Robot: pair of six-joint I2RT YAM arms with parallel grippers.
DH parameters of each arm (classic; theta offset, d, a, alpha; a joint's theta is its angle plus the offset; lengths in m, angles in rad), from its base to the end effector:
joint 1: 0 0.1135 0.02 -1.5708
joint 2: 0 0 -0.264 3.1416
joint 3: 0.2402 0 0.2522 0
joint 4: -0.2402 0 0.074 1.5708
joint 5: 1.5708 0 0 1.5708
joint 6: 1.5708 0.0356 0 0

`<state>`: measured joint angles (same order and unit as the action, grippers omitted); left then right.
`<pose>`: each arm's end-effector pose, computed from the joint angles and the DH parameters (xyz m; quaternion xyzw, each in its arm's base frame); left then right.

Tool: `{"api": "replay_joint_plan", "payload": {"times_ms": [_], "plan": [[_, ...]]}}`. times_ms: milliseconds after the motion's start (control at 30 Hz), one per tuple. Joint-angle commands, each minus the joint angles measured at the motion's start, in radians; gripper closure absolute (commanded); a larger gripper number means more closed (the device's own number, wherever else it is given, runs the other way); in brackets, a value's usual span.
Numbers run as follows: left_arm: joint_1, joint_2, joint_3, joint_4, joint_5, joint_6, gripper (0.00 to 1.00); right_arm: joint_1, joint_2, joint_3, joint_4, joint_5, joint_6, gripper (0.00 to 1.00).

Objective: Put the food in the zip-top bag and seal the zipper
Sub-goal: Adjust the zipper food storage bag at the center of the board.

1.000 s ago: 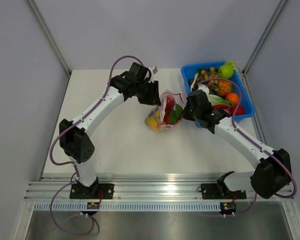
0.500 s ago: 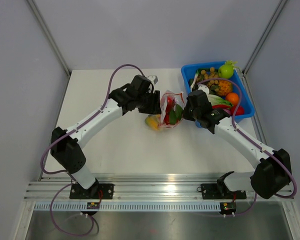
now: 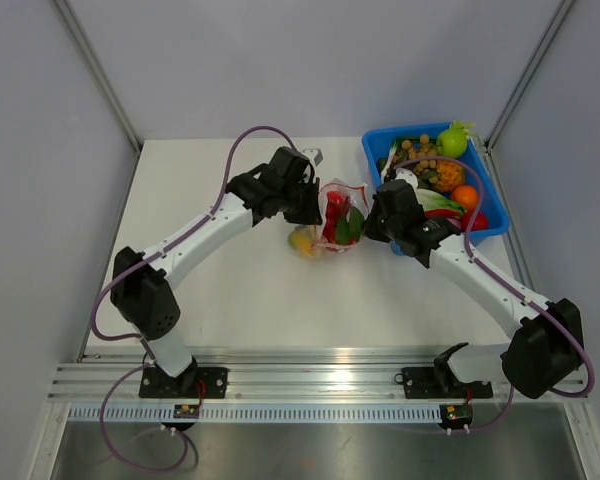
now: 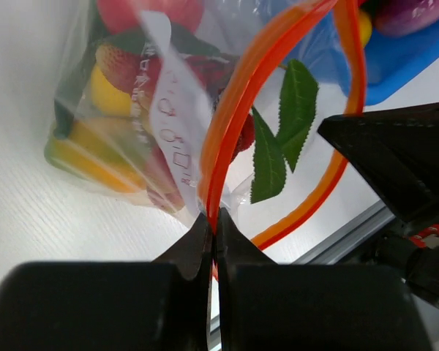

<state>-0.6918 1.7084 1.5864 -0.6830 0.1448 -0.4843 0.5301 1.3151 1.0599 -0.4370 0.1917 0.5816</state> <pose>0.2912 -0.2479 0.3260 0.1227 0.9174 -0.2625 0.2728 0.2530 0.1404 0.2956 0.0639 0.8995 0.1498 0.4053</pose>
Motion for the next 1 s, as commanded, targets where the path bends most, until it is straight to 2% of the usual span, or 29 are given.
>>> {"api": "replay_joint_plan", "payload": {"times_ms": [0, 167, 400, 433, 533, 733, 967], "plan": [[-0.003, -0.076, 0.104, -0.039, -0.03, 0.033, 1.0, 0.001, -0.017, 0.043, 0.047, -0.001, 0.014, 1.0], [-0.003, -0.098, 0.078, -0.069, -0.056, 0.052, 1.0, 0.002, -0.014, 0.051, 0.064, 0.011, 0.021, 1.0], [-0.003, -0.098, 0.033, -0.076, -0.011, 0.05, 1.0, 0.002, 0.029, 0.072, 0.075, 0.005, 0.024, 1.0], [-0.003, -0.105, 0.046, -0.085, -0.033, 0.058, 0.8, 0.002, 0.032, 0.072, 0.078, 0.002, 0.027, 1.0], [-0.003, -0.098, 0.119, -0.136, -0.095, 0.081, 0.42, 0.001, 0.036, 0.072, 0.086, -0.006, 0.032, 1.0], [-0.003, -0.047, 0.253, -0.202, -0.204, 0.107, 0.41, 0.002, 0.03, 0.077, 0.08, -0.005, 0.035, 1.0], [-0.009, 0.01, 0.317, -0.207, -0.211, 0.11, 0.41, 0.001, 0.032, 0.078, 0.075, -0.008, 0.034, 1.0]]}}
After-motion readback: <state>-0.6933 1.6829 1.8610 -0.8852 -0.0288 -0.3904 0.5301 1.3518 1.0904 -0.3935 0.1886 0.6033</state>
